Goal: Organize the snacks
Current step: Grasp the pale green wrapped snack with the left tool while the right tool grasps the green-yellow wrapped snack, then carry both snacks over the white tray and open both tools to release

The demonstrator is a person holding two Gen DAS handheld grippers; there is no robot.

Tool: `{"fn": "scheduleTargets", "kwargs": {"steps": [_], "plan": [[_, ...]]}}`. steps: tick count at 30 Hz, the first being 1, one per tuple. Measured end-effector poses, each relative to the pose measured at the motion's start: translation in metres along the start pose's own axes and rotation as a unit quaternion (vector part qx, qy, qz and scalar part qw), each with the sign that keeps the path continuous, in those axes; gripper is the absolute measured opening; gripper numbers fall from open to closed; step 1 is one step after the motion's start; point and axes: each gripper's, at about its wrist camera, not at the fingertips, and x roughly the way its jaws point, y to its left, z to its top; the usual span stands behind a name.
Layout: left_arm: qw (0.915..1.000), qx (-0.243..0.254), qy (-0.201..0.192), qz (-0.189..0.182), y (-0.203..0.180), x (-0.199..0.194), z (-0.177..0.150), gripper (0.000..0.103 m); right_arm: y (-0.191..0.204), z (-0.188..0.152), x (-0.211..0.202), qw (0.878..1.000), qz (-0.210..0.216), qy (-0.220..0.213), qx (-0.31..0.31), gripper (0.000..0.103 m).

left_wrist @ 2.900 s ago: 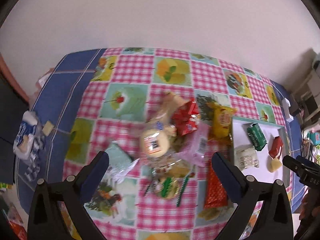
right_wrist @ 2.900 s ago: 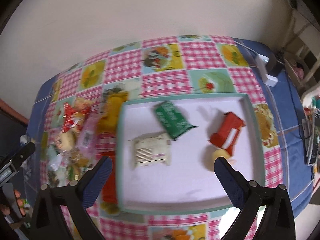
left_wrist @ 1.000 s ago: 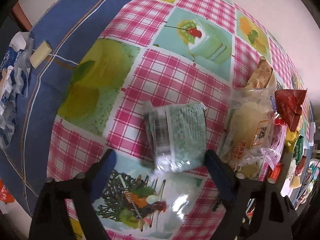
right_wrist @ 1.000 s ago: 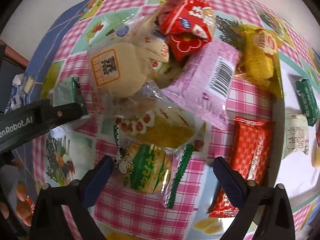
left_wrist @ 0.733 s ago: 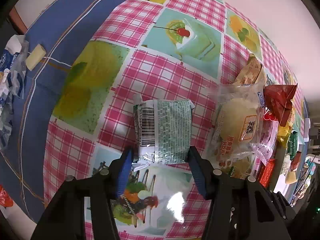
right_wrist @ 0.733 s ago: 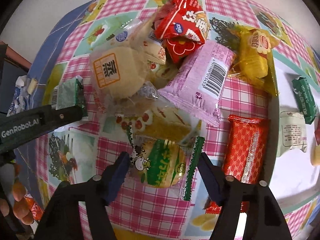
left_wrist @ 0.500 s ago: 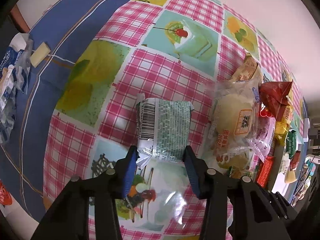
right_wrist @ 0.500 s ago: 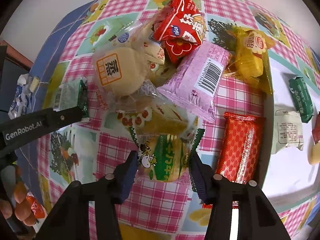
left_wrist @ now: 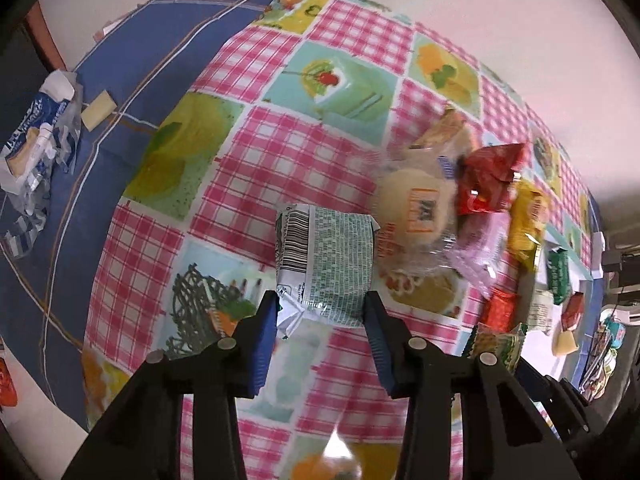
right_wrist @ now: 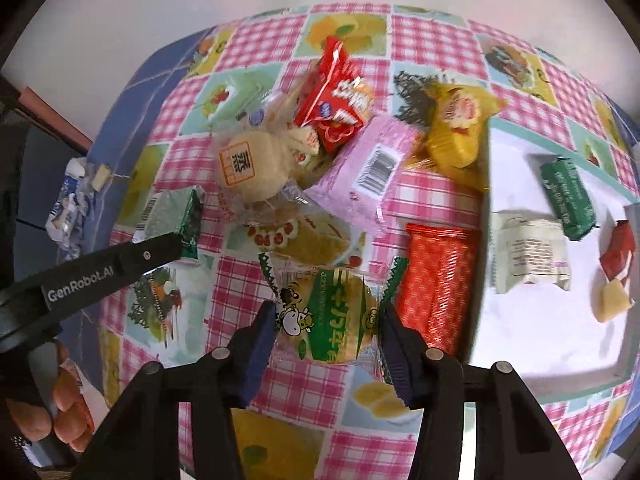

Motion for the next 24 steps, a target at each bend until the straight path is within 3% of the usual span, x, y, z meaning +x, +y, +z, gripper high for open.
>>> {"fn": "scheduleTargets", "kwargs": {"steps": [9, 24], "plan": [[0.9987, 0.044, -0.023, -0.015, -0.057, -0.027, -0.006, 0.044, -0.043, -0.003, -0.024, 0.999, -0.005, -0.022, 0.03, 0.054], [0.989, 0.142, -0.013, -0.037, -0.205, -0.015, -0.032, 0.044, -0.185, -0.025, -0.06, 0.991, -0.04, -0.039, 0.123, 0.054]]}}
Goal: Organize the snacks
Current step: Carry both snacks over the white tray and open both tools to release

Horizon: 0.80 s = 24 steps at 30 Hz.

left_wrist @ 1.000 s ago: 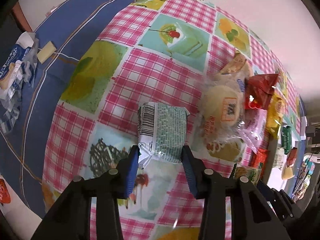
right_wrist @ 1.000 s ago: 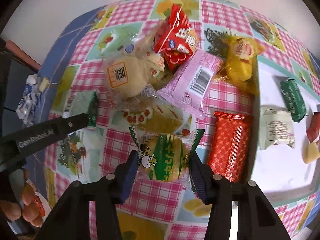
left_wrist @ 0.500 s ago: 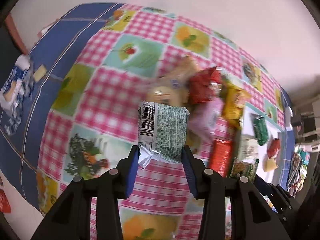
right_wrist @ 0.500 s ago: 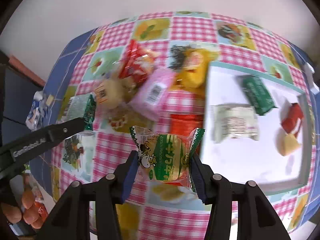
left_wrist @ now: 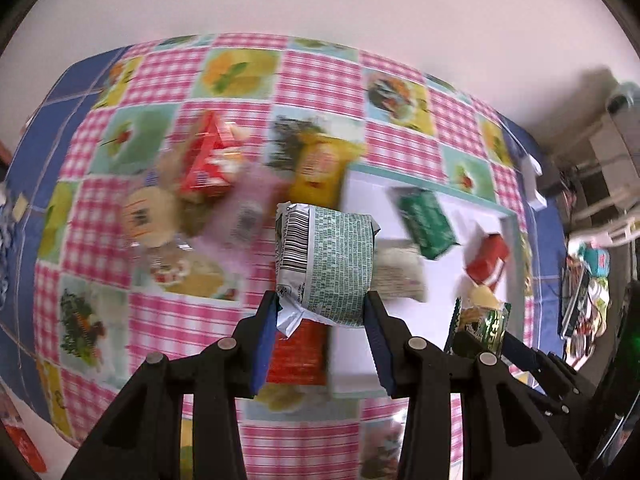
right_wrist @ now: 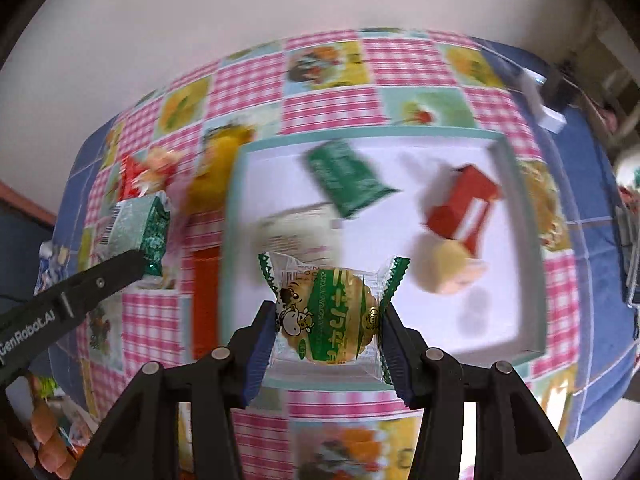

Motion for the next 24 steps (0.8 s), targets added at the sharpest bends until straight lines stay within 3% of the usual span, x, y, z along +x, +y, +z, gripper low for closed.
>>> {"fn": "scheduleTargets", "kwargs": {"steps": [10, 24], "plan": [[0.9988, 0.047, 0.013, -0.003, -0.071, 0.018, -0.007, 0.044, -0.088, 0.003, -0.007, 0.998, -0.019, -0.003, 0.053, 0.054], [0.9978, 0.061, 0.026, -0.001, -0.098, 0.043, -0.022, 0.043, -0.131, -0.006, 0.002, 0.997, -0.025, 0.009, 0.072, 0.054]]}}
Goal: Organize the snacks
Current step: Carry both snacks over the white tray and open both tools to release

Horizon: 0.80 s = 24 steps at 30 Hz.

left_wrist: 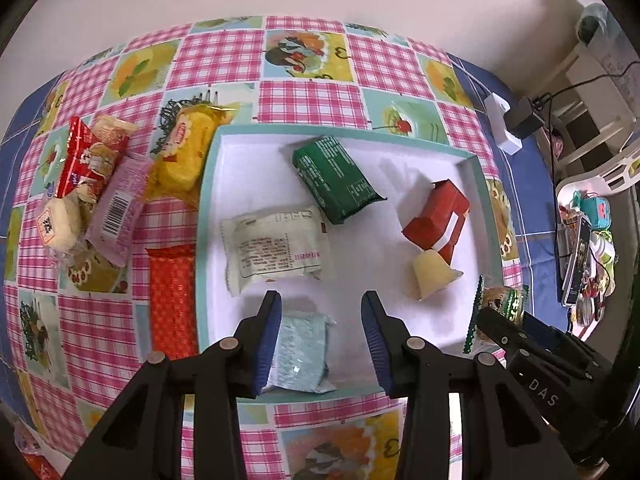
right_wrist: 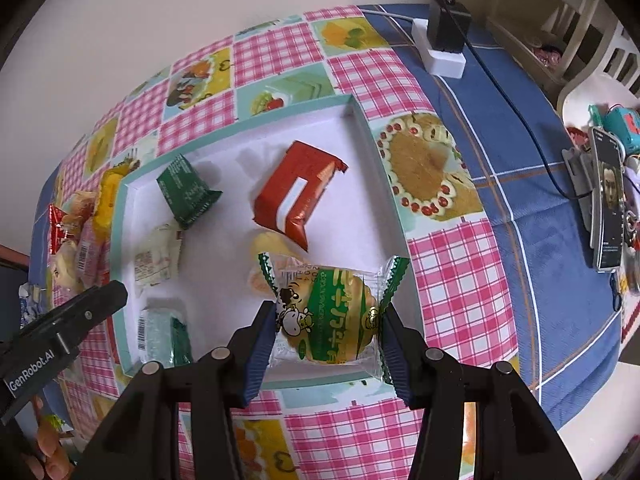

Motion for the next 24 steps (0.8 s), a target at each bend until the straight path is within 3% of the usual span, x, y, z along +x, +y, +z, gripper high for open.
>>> {"fn": "scheduleTargets", "kwargs": {"steps": [13, 24], "plan": [[0.9996, -0.015, 0.011, 0.022, 0.012, 0.023, -0.008, 0.043, -0.007, -0.004, 0.02, 1.0, -0.001, 0.019, -0.002, 0.054], [0.9983, -0.019, -0.008, 0.055, 0.028, 0.026, -0.013, 0.043, -0.003, -0.005, 0.024, 1.0, -0.009, 0.02, -0.016, 0.054]]}}
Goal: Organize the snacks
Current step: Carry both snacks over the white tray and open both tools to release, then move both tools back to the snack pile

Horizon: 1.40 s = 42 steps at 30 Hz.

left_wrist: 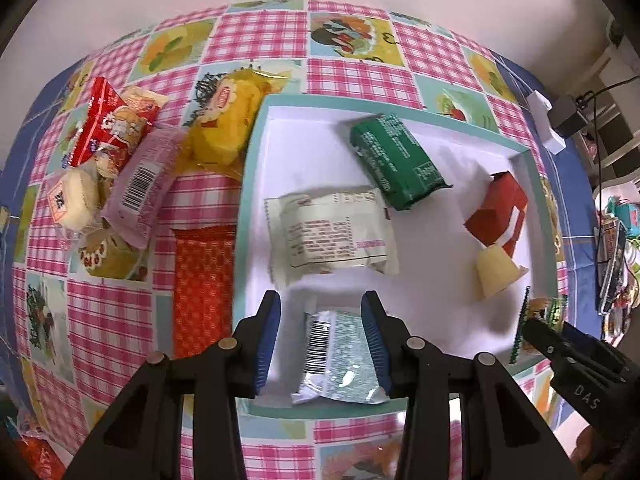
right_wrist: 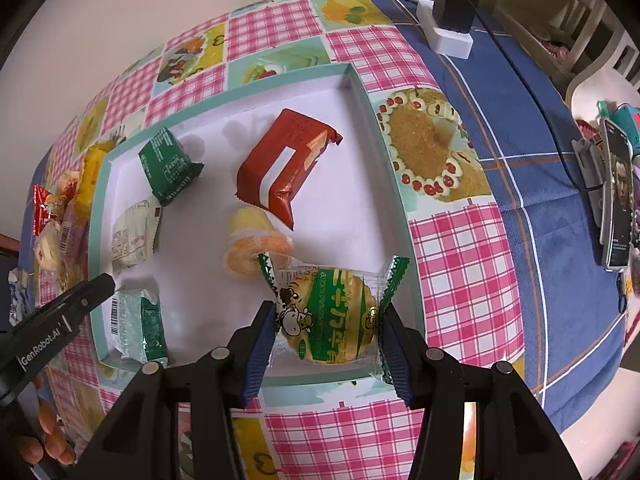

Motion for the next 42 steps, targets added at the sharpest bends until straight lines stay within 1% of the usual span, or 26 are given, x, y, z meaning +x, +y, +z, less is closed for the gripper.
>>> {"fn": "scheduleTargets", "kwargs": {"steps": [1, 4, 6, 7, 9, 10, 11, 12, 13, 14, 15, 16, 17, 18, 20, 21, 23, 27, 30, 33, 35, 38, 42], "plan": [[1.0, 0.0, -0.002, 0.002, 0.001, -0.001, -0.001, 0.044, 0.001, 0.0, 0.0, 1.0, -0.002, -0.001, -0.003, 0.055], [0.9999, -0.003, -0.011, 0.01, 0.008, -0.002, -0.002, 0.053, 0.005, 0.0, 0.001, 1.0, -0.003, -0.004, -0.017, 0.056], [0.9997, -0.004, -0.019, 0.013, 0.011, -0.002, -0.003, 0.057, 0.008, -0.001, 0.001, 1.0, 0.005, -0.006, -0.025, 0.061], [0.9997, -0.004, -0.021, 0.014, 0.014, -0.002, -0.004, 0.057, 0.009, -0.001, 0.001, 1.0, 0.007, -0.01, -0.029, 0.066], [0.9995, -0.008, -0.023, 0.018, 0.02, -0.001, -0.006, 0.06, 0.012, -0.001, 0.0, 0.999, 0.004, -0.017, -0.039, 0.07], [0.9995, -0.01, -0.022, 0.018, 0.023, -0.001, -0.007, 0.064, 0.013, -0.001, -0.001, 0.999, 0.004, -0.019, -0.042, 0.074], [0.9995, -0.011, -0.022, 0.018, 0.024, -0.001, -0.007, 0.073, 0.015, -0.001, -0.001, 0.999, 0.004, -0.021, -0.044, 0.078], [0.9995, -0.01, -0.024, 0.018, 0.025, -0.002, -0.007, 0.078, 0.017, 0.0, -0.001, 0.999, 0.005, -0.023, -0.047, 0.079], [0.9994, -0.01, -0.029, 0.018, 0.027, -0.003, -0.007, 0.079, 0.019, 0.0, -0.001, 0.998, 0.006, -0.025, -0.05, 0.08], [0.9993, -0.01, -0.033, 0.017, 0.03, -0.003, -0.006, 0.08, 0.02, 0.001, -0.001, 0.998, 0.008, -0.026, -0.052, 0.083], [0.999, -0.01, -0.04, 0.016, 0.032, -0.006, -0.005, 0.084, 0.023, 0.001, 0.0, 0.998, 0.011, -0.027, -0.053, 0.086], [0.9988, -0.011, -0.045, 0.016, 0.033, -0.008, -0.004, 0.087, 0.026, 0.001, 0.0, 0.998, 0.014, -0.03, -0.054, 0.093], [0.9984, -0.011, -0.052, 0.019, 0.034, -0.009, -0.003, 0.093, 0.027, 0.002, -0.001, 0.998, 0.015, -0.032, -0.055, 0.1], [0.9979, -0.01, -0.059, 0.023, 0.034, -0.011, -0.001, 0.095, 0.03, 0.003, -0.001, 0.998, 0.017, -0.034, -0.057, 0.103], [0.9968, -0.012, -0.073, 0.029, 0.039, -0.015, 0.002, 0.096, 0.036, 0.004, -0.002, 0.997, 0.022, -0.037, -0.061, 0.103], [0.9965, -0.015, -0.075, 0.032, 0.042, -0.016, 0.004, 0.099, 0.038, 0.004, -0.003, 0.997, 0.023, -0.038, -0.064, 0.103], [0.996, -0.022, -0.078, 0.04, 0.046, -0.018, 0.007, 0.101, 0.043, 0.005, -0.004, 0.997, 0.021, -0.039, -0.068, 0.103], [0.9951, -0.035, -0.082, 0.043, 0.061, -0.024, 0.007, 0.101, 0.053, 0.008, -0.006, 0.996, 0.019, -0.041, -0.07, 0.103], [0.9931, -0.045, -0.093, 0.055, 0.069, -0.032, 0.009, 0.101, 0.062, 0.011, -0.009, 0.996, 0.017, -0.046, -0.07, 0.103], [0.9889, -0.069, -0.105, 0.078, 0.082, -0.04, 0.009, 0.101, 0.075, 0.014, -0.015, 0.996, 0.01, -0.049, -0.076, 0.103], [0.9866, -0.085, -0.106, 0.091, 0.092, -0.044, 0.01, 0.101, 0.083, 0.016, -0.017, 0.996, 0.008, -0.051, -0.079, 0.103], [0.983, -0.115, -0.103, 0.099, 0.108, -0.048, 0.009, 0.101, 0.099, 0.018, -0.022, 0.995, 0.005, -0.053, -0.085, 0.103], [0.9778, -0.144, -0.105, 0.11, 0.128, -0.053, 0.007, 0.101, 0.121, 0.019, -0.027, 0.994, 0.004, -0.055, -0.097, 0.103]]}}
